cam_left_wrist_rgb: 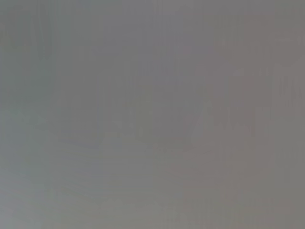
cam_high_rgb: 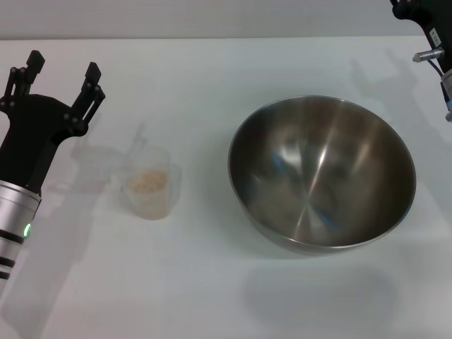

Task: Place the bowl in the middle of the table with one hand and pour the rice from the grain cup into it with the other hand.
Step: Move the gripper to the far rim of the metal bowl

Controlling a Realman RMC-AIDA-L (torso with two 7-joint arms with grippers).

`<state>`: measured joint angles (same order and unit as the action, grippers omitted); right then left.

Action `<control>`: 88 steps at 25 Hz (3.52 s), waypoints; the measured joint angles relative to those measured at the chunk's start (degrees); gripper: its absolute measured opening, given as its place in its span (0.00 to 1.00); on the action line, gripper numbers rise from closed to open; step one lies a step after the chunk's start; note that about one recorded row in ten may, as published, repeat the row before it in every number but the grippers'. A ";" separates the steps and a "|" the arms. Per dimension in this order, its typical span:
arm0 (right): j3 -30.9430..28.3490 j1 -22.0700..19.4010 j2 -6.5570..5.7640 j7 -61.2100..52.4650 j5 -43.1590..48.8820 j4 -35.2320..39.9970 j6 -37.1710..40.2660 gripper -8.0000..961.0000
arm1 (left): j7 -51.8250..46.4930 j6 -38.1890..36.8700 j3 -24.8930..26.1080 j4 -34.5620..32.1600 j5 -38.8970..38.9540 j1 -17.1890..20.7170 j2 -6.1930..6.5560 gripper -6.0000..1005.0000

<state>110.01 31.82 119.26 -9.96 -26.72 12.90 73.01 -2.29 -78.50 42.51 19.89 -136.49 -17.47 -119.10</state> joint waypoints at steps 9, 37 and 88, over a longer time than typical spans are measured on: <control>0.00 -0.51 -0.22 10.39 0.00 0.80 -0.06 0.77 | 0.00 0.09 -0.41 0.06 -0.01 0.41 0.01 0.84; -17.10 -11.96 -0.37 15.86 1.94 80.96 -115.05 0.77 | 0.00 0.28 0.59 -0.43 0.00 -0.02 -0.04 0.83; -35.58 2.81 -0.42 32.88 3.16 61.59 -158.61 0.47 | 0.00 -0.02 0.91 -1.26 -0.01 -0.11 0.18 0.82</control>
<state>74.44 34.63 118.85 22.92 -23.56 74.49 -85.60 -2.29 -78.52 43.42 18.63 -136.49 -17.58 -118.91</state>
